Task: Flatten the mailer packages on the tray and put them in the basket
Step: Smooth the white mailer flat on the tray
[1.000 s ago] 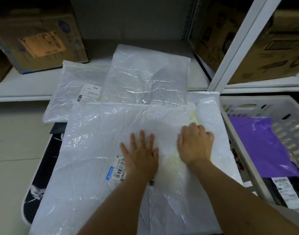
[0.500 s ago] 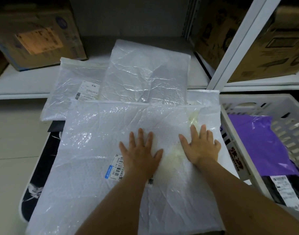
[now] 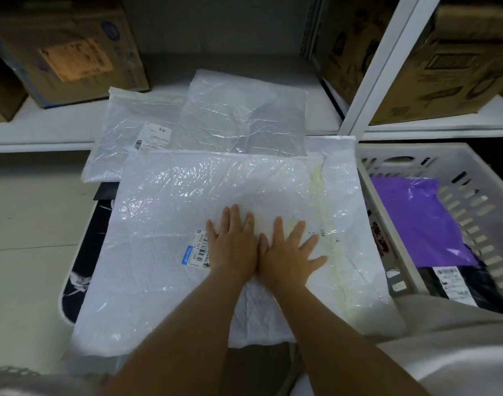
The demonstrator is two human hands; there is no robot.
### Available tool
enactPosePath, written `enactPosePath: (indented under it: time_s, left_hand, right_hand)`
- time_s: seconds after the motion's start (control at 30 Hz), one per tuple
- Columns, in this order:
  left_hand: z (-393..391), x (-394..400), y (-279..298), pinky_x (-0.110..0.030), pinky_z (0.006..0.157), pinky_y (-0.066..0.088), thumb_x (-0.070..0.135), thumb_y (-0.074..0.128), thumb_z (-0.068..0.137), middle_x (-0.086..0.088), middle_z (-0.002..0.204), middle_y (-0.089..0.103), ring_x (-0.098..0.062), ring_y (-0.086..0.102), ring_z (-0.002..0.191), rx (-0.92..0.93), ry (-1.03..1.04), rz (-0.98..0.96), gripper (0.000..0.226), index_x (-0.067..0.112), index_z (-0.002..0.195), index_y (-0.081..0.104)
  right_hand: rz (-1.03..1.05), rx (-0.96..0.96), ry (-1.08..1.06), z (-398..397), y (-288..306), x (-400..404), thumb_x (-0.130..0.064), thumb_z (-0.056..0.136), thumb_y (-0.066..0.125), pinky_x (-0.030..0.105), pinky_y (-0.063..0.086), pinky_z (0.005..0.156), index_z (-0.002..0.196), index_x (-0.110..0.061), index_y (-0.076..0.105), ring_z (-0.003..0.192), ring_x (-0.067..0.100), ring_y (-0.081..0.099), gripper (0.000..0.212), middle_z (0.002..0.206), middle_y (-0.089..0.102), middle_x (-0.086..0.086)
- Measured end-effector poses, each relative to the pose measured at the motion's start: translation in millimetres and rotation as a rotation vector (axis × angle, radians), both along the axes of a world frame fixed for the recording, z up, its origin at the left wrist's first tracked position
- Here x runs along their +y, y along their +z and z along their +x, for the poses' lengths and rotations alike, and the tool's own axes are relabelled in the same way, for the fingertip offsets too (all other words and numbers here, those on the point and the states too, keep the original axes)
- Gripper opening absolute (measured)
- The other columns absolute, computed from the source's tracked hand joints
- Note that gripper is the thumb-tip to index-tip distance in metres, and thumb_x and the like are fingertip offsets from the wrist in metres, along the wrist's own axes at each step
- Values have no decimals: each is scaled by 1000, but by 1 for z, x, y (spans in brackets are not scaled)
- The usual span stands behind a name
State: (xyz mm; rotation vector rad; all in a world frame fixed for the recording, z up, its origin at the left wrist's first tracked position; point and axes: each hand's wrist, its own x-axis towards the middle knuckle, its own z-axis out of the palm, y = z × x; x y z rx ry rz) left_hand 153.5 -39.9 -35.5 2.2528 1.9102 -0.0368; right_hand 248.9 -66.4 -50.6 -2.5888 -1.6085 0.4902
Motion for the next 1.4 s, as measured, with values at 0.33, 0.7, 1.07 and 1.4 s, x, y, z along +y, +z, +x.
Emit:
enactPosePath:
  time_s: [0.33, 0.7, 1.07, 1.4]
  left_hand:
    - [-54, -54, -4, -70, 107, 0, 91, 13, 70, -5, 156, -27, -37, -21, 143, -7, 202, -181, 100, 37, 146, -22]
    - [-81, -65, -4, -57, 116, 1, 66, 29, 91, -11, 155, -29, -34, -22, 143, -14, 97, -247, 87, 25, 148, -22]
    - [-139, -73, -6, -67, 111, 0, 77, 7, 85, -8, 155, -28, -35, -23, 143, 31, 287, -267, 84, 30, 149, -21]
    - [-130, -50, 5, -52, 102, 33, 59, 11, 96, -23, 148, 31, -41, 35, 131, 275, 439, -139, 66, 22, 150, 16]
  right_hand:
    - [-58, -26, 44, 1, 19, 3, -56, 100, 19, 71, 7, 109, 152, -38, -6, 146, 41, -12, 60, 160, -16, 11]
    - [-88, 24, 284, -47, 12, -39, -70, 93, 17, 72, 5, 108, 149, -44, -13, 144, 36, -23, 69, 160, -22, -1]
    - [-25, -198, 268, -71, 30, -29, -52, 97, 23, 68, 9, 111, 153, -14, 15, 145, 45, -7, 68, 159, 4, 22]
    - [95, -164, 591, -88, 13, -14, -55, 96, 25, 64, 14, 109, 148, -27, 27, 145, 33, 13, 59, 156, 21, 8]
